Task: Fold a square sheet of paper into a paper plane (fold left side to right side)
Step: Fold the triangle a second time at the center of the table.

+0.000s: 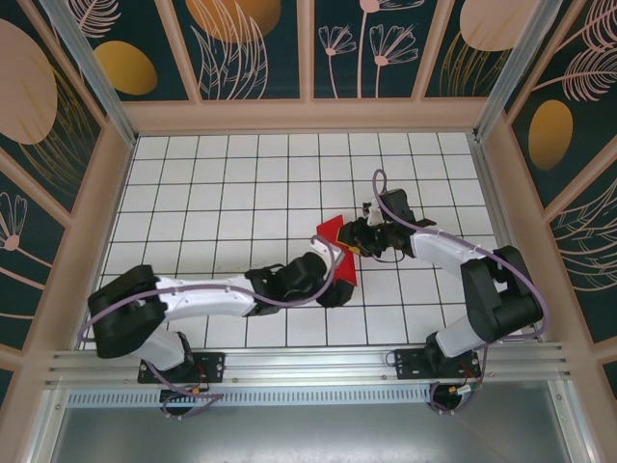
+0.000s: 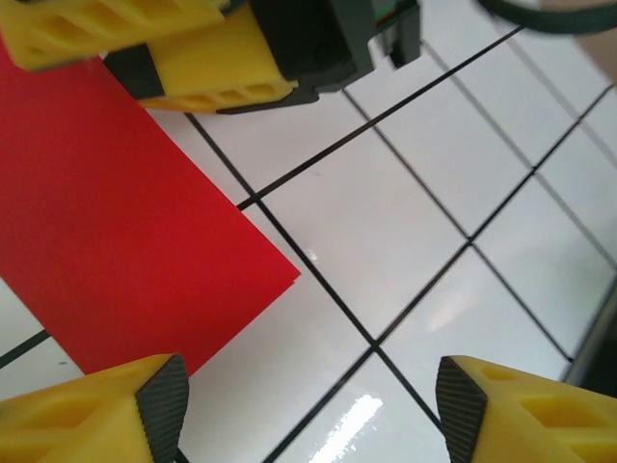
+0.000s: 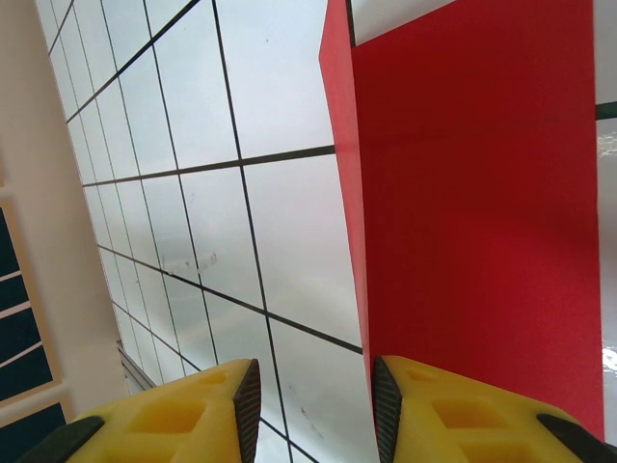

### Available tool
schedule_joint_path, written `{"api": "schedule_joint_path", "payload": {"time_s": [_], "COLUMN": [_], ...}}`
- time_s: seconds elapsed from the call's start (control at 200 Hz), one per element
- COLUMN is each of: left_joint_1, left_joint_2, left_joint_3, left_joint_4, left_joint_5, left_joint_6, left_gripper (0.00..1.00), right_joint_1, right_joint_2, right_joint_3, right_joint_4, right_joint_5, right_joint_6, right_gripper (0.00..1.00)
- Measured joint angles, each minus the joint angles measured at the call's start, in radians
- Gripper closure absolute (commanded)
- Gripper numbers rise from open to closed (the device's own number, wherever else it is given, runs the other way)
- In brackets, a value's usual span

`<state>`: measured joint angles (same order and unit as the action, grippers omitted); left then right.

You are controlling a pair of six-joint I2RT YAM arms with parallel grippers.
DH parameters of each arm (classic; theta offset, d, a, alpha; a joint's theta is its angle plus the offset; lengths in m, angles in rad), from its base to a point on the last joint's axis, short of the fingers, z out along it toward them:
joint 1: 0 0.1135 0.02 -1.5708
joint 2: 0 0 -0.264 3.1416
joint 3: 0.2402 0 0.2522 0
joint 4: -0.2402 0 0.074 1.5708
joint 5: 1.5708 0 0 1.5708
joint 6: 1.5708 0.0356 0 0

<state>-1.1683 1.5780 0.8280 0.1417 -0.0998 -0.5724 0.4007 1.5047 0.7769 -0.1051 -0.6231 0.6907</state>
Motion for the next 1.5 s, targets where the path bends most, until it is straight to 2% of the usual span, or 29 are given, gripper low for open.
{"api": "schedule_joint_path", "payload": {"time_s": [0.285,0.52,0.636,0.911,1.241,1.496], "left_joint_1": [-0.031,-0.053,-0.068,-0.07,-0.07,-0.07], "left_joint_2": [0.204,0.322,0.357,0.357,0.312,0.287], "left_joint_3": [0.221,0.349,0.383,0.384,0.369,0.367], "left_joint_4": [-0.183,-0.324,-0.365,-0.405,-0.407,-0.399], "left_joint_5": [-0.168,-0.269,-0.309,-0.376,-0.368,-0.353], "left_joint_6": [-0.003,-0.003,0.002,0.005,0.018,0.024], "left_gripper": [0.22,0.24,0.3,0.52,0.6,0.75], "right_joint_1": [0.0,-0.005,-0.005,-0.004,-0.004,-0.004], "right_joint_2": [0.0,0.002,0.002,0.012,0.017,0.017], "right_joint_3": [0.0,0.0,0.0,0.0,0.005,0.009], "right_joint_4": [-0.008,-0.007,-0.008,-0.01,-0.03,-0.035], "right_joint_5": [0.0,0.004,0.002,0.004,0.008,0.02], "right_joint_6": [0.0,0.0,0.0,0.0,-0.003,-0.004], "right_gripper": [0.61,0.61,0.61,0.61,0.61,0.6]}}
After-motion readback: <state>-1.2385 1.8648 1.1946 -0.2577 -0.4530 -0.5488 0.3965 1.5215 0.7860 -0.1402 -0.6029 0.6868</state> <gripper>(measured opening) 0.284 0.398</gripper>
